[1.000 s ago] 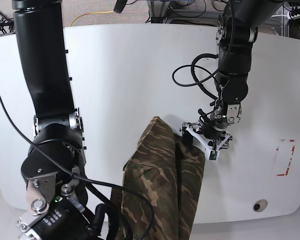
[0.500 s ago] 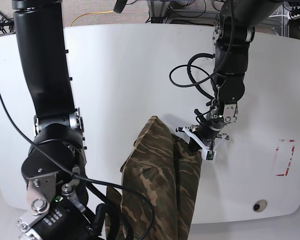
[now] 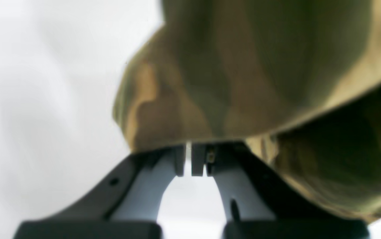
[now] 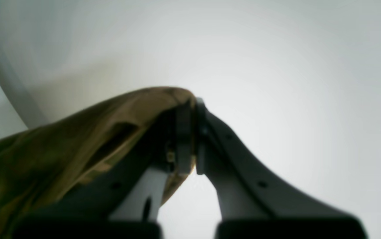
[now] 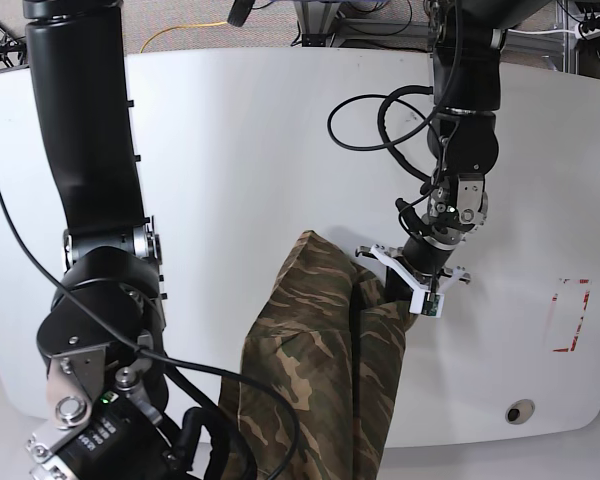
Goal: Fold the T-shirt properly
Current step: 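Adjust the left gripper's grasp on the hanging shirt edge, then pull both grippers apart to stretch the shirt across the table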
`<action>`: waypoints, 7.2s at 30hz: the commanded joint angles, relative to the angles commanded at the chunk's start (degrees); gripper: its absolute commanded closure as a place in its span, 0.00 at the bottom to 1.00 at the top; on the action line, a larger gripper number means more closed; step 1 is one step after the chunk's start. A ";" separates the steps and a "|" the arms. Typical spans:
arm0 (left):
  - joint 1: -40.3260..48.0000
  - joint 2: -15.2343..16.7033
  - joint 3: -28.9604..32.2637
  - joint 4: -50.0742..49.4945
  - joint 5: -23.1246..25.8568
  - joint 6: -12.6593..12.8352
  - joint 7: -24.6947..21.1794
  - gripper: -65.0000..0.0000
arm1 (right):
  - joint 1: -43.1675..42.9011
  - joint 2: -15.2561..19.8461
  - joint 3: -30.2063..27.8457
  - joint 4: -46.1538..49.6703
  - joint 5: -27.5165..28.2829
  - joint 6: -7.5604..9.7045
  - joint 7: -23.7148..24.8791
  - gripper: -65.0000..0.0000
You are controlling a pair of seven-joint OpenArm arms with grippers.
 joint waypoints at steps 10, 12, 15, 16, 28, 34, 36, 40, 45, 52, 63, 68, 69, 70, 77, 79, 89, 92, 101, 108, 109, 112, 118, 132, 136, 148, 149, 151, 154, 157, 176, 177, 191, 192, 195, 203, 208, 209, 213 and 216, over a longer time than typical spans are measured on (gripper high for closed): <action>2.81 -3.43 -11.60 13.10 -0.09 -0.26 8.00 1.00 | 0.00 3.08 5.89 -7.65 0.00 0.00 2.46 1.00; 2.99 -4.75 -13.10 15.12 -0.09 -0.26 8.79 1.00 | 0.00 3.87 6.68 -10.64 0.00 -0.18 4.40 1.00; 2.99 -6.51 -14.86 18.02 -0.09 -0.26 8.88 1.00 | 0.00 5.63 6.68 -14.77 0.00 -0.26 6.95 1.00; 2.99 -7.30 -15.74 19.25 -0.09 -0.26 8.97 1.00 | 0.00 6.24 6.68 -16.00 0.00 -0.26 7.91 1.00; 1.67 -12.66 -20.66 27.34 -0.09 -1.76 16.97 1.00 | 0.00 7.74 10.81 -24.35 0.26 -0.35 9.49 1.00; 2.99 -8.18 -20.31 25.93 0.18 -8.70 19.08 0.98 | 0.00 7.74 11.16 -21.98 0.35 -0.35 9.49 1.00; 4.31 -6.07 -19.96 25.67 0.26 -9.05 19.43 0.91 | 0.00 7.65 11.08 -21.45 0.44 -0.35 9.49 1.00; 7.47 -2.29 -16.09 24.35 0.26 -9.05 18.99 0.58 | 0.00 7.47 11.08 -20.13 0.53 -0.35 9.49 1.00; 8.18 1.93 -12.31 22.68 0.35 -8.97 18.99 0.47 | 0.00 4.57 10.90 -18.90 0.18 -0.26 9.49 1.00; 8.00 2.99 -12.57 22.77 0.35 -8.97 18.99 0.50 | 0.00 1.23 7.38 -18.20 0.35 -0.18 9.49 1.00; 8.35 0.35 -17.85 21.98 0.00 -8.97 18.99 0.50 | 0.00 -9.23 4.40 -15.03 0.53 0.18 9.41 1.00; 9.85 0.09 -19.96 21.27 0.00 -8.97 18.99 0.50 | 0.00 -13.54 4.31 -15.30 0.62 0.18 9.41 1.00; 10.11 0.09 -20.48 21.36 0.00 -9.05 18.99 0.50 | 0.00 -13.89 4.40 -15.38 0.62 0.18 9.41 1.00; 10.11 0.09 -20.92 21.36 0.00 -9.05 18.99 0.50 | 0.00 -14.15 4.31 -15.47 0.70 0.09 9.41 1.00; 10.20 0.09 -20.92 20.84 0.09 -9.14 18.99 0.50 | 0.00 -14.23 4.13 -15.03 0.62 -0.26 9.49 1.00; 10.20 0.09 -20.75 19.43 0.00 -9.23 18.99 0.49 | 0.00 -14.23 4.31 -15.03 0.18 -0.18 9.41 1.00; 6.68 0.44 -18.64 8.62 -0.09 -9.14 18.90 0.42 | 0.00 -12.57 4.22 -5.10 0.00 -0.26 5.80 1.00; 4.40 0.44 -18.64 3.69 -0.09 -8.97 18.90 0.29 | 0.00 -12.57 4.13 -3.87 0.00 -0.26 5.71 1.00; -2.81 0.53 -15.30 -14.15 0.26 -8.62 10.37 0.24 | 0.00 -10.11 4.40 -2.64 0.00 -0.26 5.63 1.00; -5.45 0.62 -11.52 -23.56 -0.09 -3.52 4.04 0.24 | 0.00 -8.70 4.40 -2.55 0.00 -0.26 5.63 1.00; -5.89 0.79 -11.25 -24.70 -0.09 -2.99 3.25 0.24 | 0.00 -8.62 4.40 -2.55 0.00 -0.26 5.63 1.00; -7.47 1.93 -11.16 -29.63 0.00 -1.32 0.62 0.24 | 0.00 -8.44 4.40 -2.64 0.00 -0.26 5.63 1.00; -12.04 2.29 -11.08 -39.03 0.00 -1.32 -0.44 0.24 | 0.00 -8.44 4.40 -2.46 0.00 -0.09 5.63 1.00; -13.54 3.34 -10.99 -43.34 0.35 -1.32 -0.53 0.91 | 0.00 -7.30 4.40 -2.64 0.09 -0.26 5.63 1.00; -13.36 3.08 -10.99 -42.90 0.35 -1.32 -0.18 0.99 | 0.00 -7.30 4.40 -2.81 0.09 -0.26 5.63 1.00; -6.51 -0.26 -11.60 -22.42 -0.09 -1.32 5.54 0.99 | 0.00 -5.19 4.48 -7.65 -0.09 -0.35 5.98 1.00; -5.10 -1.05 -12.40 -19.08 -0.09 -1.32 6.59 0.99 | 0.00 -4.57 5.10 -8.79 -0.09 -0.35 6.07 1.00; -3.87 -1.76 -14.42 -14.07 -0.09 -1.32 8.18 0.99 | 0.00 -3.87 6.51 -10.90 -0.09 -0.35 6.24 1.00; -3.25 -2.02 -17.23 -8.26 -0.09 -1.32 11.08 0.99 | 0.00 -2.46 6.68 -15.21 -0.09 -0.35 8.88 1.00; -2.99 -4.40 -19.87 -2.64 -0.09 -1.41 13.27 0.99 | 0.00 -0.70 6.77 -18.55 -0.09 -0.44 10.81 1.00; -4.66 -17.85 -26.55 9.05 -0.18 -3.87 15.21 0.99 | 0.00 7.65 6.86 -35.08 0.09 -4.84 18.11 1.00; -4.66 -18.11 -26.55 9.05 -0.18 -5.27 15.21 0.99 | 0.00 8.00 6.86 -35.08 0.18 -4.84 18.02 1.00; 4.75 -18.46 -29.63 9.85 0.00 -16.88 14.95 0.99 | -12.69 10.99 20.66 -19.87 0.00 -5.54 12.22 1.00; 5.63 -18.46 -29.63 10.81 0.00 -16.88 14.95 0.99 | -15.33 10.99 21.63 -18.11 0.00 -5.45 12.13 1.00; 8.00 -18.11 -29.36 13.71 -0.09 -16.88 14.95 0.99 | -22.27 11.08 23.65 -13.54 0.35 -5.45 12.04 1.00; 13.54 -13.98 -27.87 20.31 0.26 -16.88 14.95 0.99 | -36.51 11.52 24.35 -3.43 0.62 -5.36 12.04 1.00; 17.76 -12.57 -28.22 24.09 0.35 -16.88 15.03 0.99 | -45.75 11.87 27.52 0.88 0.62 -4.13 12.13 1.00; 19.25 -12.57 -28.57 25.05 0.35 -16.88 15.12 0.99 | -47.68 11.96 28.48 1.85 0.62 -3.34 12.13 1.00; 23.12 -12.66 -30.77 26.37 0.35 -16.88 15.12 0.99 | -53.22 11.43 32.88 2.37 0.70 0.35 12.31 1.00; 27.43 -12.57 -32.35 26.37 0.35 -16.88 14.95 0.99 | -58.93 11.08 34.64 4.40 0.62 1.54 12.40 1.00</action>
